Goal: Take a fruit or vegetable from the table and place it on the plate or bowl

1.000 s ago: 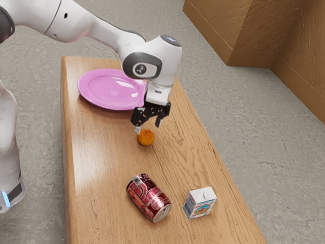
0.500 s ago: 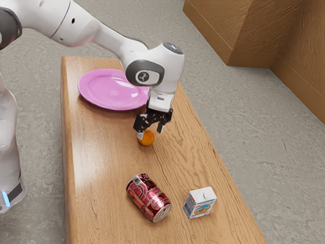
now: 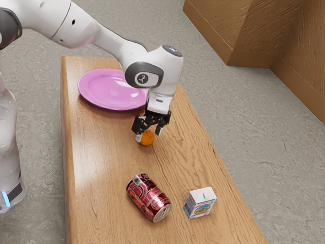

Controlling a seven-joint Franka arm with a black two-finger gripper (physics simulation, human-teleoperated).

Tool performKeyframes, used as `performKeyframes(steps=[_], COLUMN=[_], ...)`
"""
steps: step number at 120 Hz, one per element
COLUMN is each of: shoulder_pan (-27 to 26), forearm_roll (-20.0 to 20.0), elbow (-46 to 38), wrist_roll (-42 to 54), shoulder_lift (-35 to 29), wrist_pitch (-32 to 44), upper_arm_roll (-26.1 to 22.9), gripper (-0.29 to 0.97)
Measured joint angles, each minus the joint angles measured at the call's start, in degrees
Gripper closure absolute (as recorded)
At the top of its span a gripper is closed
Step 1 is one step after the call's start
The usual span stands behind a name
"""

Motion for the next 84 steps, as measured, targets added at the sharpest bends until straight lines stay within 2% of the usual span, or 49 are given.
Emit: performKeyframes(steps=[84], shoulder_pan=[0.04], forearm_roll=[-0.03], elbow=[-0.31], wrist_roll=[-0.47], shoulder_lift=[0.51], wrist_pitch=[0.08], upper_arm_roll=[0.09], gripper=[0.00])
